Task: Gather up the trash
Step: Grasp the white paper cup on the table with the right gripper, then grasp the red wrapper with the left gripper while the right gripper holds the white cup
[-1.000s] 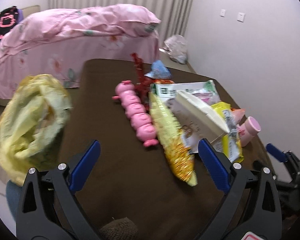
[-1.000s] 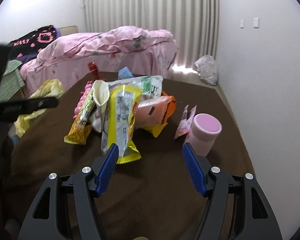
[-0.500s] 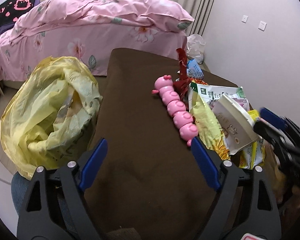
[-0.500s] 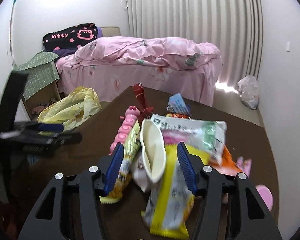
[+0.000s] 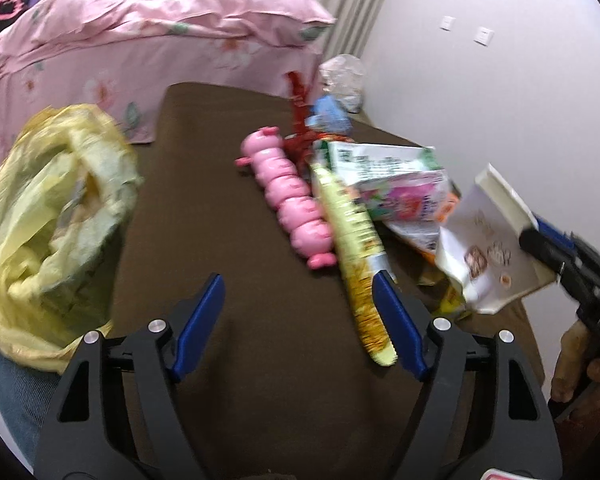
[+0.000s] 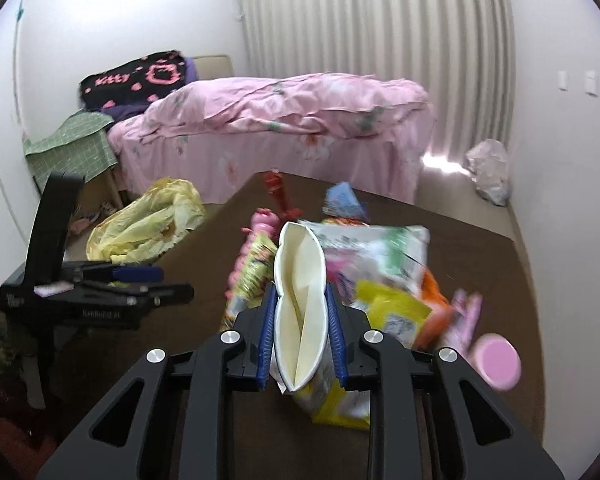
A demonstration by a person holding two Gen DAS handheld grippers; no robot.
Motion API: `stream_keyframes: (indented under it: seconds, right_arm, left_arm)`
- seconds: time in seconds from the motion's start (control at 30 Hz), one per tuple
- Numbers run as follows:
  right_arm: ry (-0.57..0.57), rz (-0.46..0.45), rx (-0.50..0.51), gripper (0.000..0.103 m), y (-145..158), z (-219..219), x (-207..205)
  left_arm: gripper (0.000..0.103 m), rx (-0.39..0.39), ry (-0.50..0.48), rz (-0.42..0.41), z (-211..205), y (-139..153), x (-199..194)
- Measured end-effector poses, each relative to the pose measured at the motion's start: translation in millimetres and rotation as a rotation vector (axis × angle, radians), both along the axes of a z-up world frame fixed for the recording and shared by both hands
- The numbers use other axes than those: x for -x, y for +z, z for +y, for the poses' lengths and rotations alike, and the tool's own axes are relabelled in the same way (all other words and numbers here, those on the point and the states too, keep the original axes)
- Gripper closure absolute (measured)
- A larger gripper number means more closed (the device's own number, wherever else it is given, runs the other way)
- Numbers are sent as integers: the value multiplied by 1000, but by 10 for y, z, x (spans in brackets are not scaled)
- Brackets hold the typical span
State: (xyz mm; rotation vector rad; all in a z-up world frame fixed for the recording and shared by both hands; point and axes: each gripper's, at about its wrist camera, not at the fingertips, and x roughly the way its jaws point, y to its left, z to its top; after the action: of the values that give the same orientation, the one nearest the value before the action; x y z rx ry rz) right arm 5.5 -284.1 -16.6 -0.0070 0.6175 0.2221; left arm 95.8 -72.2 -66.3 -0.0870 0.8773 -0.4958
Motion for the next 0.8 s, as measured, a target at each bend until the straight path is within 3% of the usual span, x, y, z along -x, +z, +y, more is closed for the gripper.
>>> stream_keyframes:
  seconds: [0.17,0.33,0.47,0.57,0.63,0.8]
  right_arm:
    - [-72,-14,-22,80,-64,-244,300]
    - [-79,-22,-48,80,-131,-275,357]
    - [-68,-9,-54,80,-200,-223,305]
    - [-56,-1,-47,80,-232,-164,279]
    - [-56,-7,-26,80,-235,-130,281]
    - [-60,-18,-32,80,-222,-137,266]
  left_arm:
    - [36,8,-62,-56,-203,181,-248]
    - [39,-3,30,-166,-310,384,-748]
    - [46,3,63,-131,-443,347,-1193]
    - [64,-6,52,-60,-543,226,-1451]
    - [92,-30,47,-56,-572,199,-1513]
    - [94,4,41,-130,-366,390,-1163]
